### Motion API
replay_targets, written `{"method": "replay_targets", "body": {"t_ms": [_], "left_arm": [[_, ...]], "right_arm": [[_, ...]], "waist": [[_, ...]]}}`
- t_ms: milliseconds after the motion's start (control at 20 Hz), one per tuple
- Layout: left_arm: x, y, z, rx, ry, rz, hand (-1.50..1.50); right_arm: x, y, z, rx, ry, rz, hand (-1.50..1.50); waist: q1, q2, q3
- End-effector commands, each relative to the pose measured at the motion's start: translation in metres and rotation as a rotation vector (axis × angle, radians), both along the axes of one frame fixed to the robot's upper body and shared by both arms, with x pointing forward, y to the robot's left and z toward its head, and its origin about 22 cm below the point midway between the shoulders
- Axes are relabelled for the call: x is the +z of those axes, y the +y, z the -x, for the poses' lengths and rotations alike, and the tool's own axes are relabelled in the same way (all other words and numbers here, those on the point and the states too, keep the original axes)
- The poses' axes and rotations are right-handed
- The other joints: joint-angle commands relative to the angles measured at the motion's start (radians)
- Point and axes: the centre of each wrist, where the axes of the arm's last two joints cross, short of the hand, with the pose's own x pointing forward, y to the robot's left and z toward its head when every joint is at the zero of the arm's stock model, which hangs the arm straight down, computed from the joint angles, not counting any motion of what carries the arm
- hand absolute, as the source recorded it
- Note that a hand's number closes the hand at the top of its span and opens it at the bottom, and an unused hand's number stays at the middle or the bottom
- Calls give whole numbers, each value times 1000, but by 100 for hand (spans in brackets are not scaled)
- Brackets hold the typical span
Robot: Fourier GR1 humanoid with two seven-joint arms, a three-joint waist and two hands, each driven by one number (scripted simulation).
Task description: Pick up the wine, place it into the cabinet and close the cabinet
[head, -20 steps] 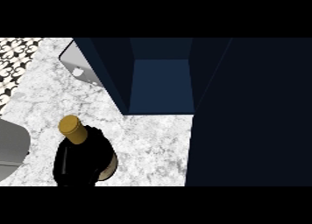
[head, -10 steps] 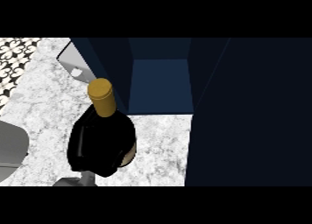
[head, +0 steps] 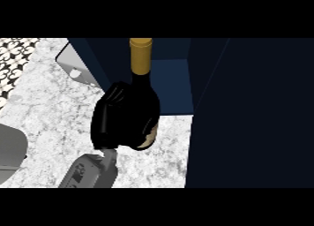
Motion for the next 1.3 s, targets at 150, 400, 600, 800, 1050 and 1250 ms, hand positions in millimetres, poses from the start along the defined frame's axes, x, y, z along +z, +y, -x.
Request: {"method": "replay_targets", "body": {"t_ms": [150,400,600,800,1050,1250], "left_arm": [[3,-21,-31,38,50,-62,150],[-31,-23,-38,68,64,-112,150],[-39,-31,-43,63,93,-124,150],[-67,-25,-33,63,109,-125,150],[-86,-15,-44,83,107,-74,150],[-69,-28,-62,88,156,-48,150]], "right_arm": [[29,-6,46,67,-40,-88,-150],[23,-13,38,63,-50,-74,-150],[21,-9,43,88,-43,-82,-150],[31,-9,47,88,-27,-68,-150],[23,-10,43,81,-30,-55,-150],[26,-8,45,88,-44,-61,-150]], "waist": [[-14,0,0],[-16,4,0],[-20,3,0],[-9,3,-1],[-18,5,-1],[-25,4,-1]]}}
